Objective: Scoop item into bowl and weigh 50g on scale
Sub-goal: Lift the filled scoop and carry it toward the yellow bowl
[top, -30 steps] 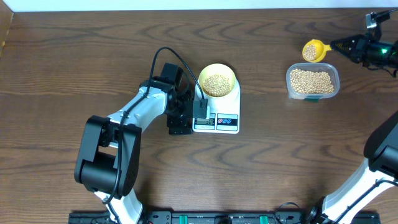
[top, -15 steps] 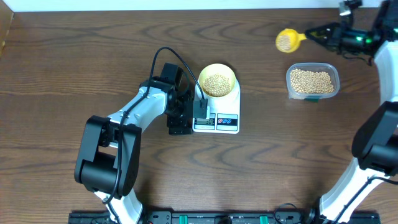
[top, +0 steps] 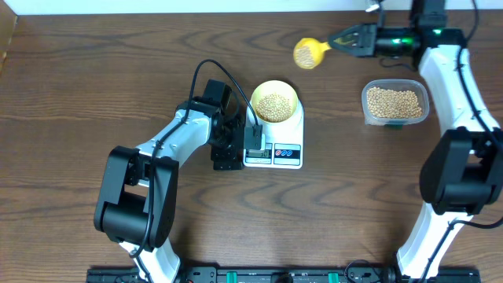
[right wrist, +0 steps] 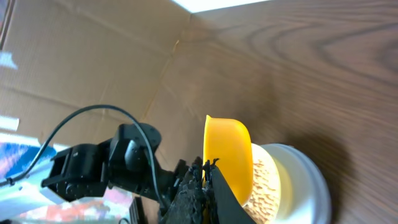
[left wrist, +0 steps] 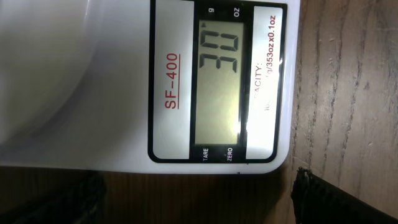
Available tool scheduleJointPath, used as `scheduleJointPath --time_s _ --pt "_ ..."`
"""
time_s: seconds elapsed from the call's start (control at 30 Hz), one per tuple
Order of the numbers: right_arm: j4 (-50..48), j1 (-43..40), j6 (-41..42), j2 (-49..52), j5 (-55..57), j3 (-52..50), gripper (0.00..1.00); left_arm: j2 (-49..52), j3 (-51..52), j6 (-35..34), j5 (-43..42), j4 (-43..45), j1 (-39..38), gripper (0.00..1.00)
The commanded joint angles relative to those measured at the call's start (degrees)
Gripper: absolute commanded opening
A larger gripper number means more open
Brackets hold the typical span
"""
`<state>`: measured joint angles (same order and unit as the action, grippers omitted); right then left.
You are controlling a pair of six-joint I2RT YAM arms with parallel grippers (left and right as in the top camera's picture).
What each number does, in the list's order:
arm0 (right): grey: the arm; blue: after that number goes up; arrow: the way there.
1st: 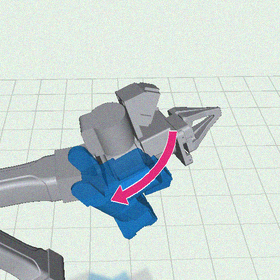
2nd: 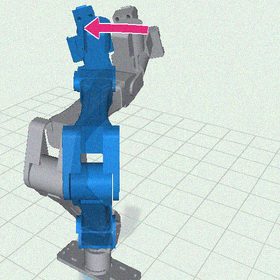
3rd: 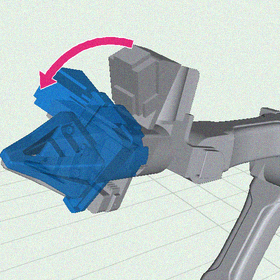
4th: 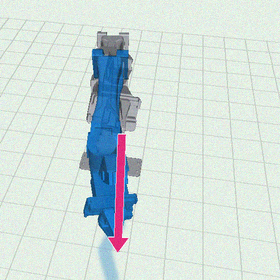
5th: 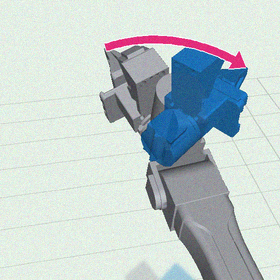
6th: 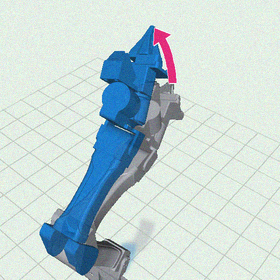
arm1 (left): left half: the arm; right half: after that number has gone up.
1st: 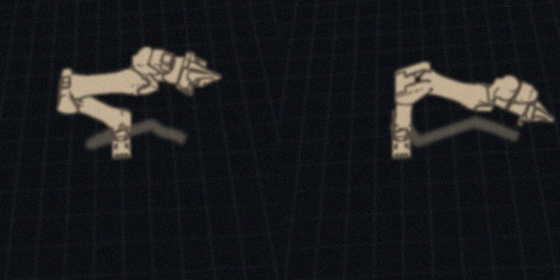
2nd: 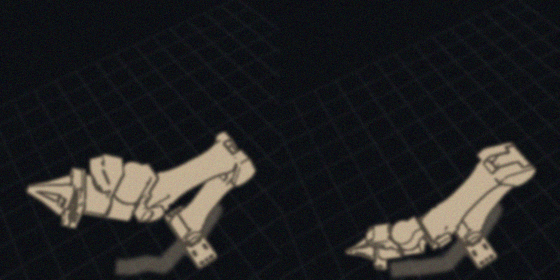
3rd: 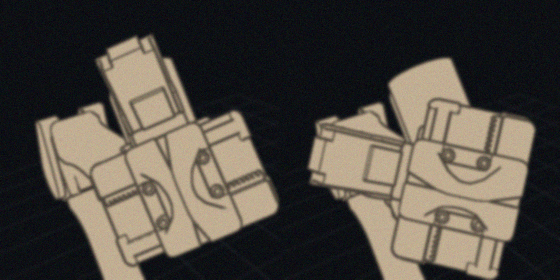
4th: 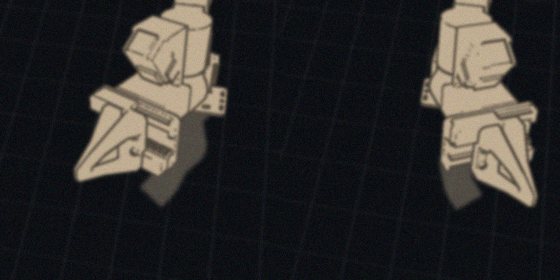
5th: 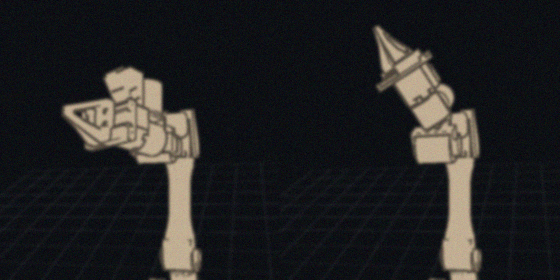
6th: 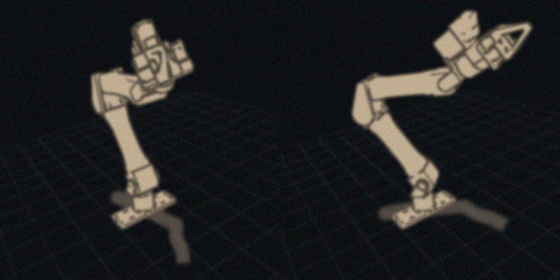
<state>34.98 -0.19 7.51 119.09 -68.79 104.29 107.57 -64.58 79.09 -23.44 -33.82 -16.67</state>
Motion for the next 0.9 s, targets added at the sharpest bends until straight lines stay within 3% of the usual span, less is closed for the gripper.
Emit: scheduleJointPath --time_s 0.0,0.4,0.7,0.87 --pt "-1.6 2.84 0.33 -0.68 -1.84 -0.11 0.01 0.35 0.72 -0.5 0.13 -0.13 0.04 0.98" --pt "-5.42 7.61 0.13 -0.68 -1.62 -0.11 0.01 0.35 0.72 -0.5 0.13 -0.13 0.04 0.98" --pt "0.09 7.78 0.13 -0.68 10.47 -0.11 0.01 0.35 0.72 -0.5 0.13 -0.11 0.04 0.98" --pt "1.9 8.35 -2.67 -0.68 10.82 -0.13 0.01 0.35 0.72 -0.5 0.13 -0.11 0.04 0.98"
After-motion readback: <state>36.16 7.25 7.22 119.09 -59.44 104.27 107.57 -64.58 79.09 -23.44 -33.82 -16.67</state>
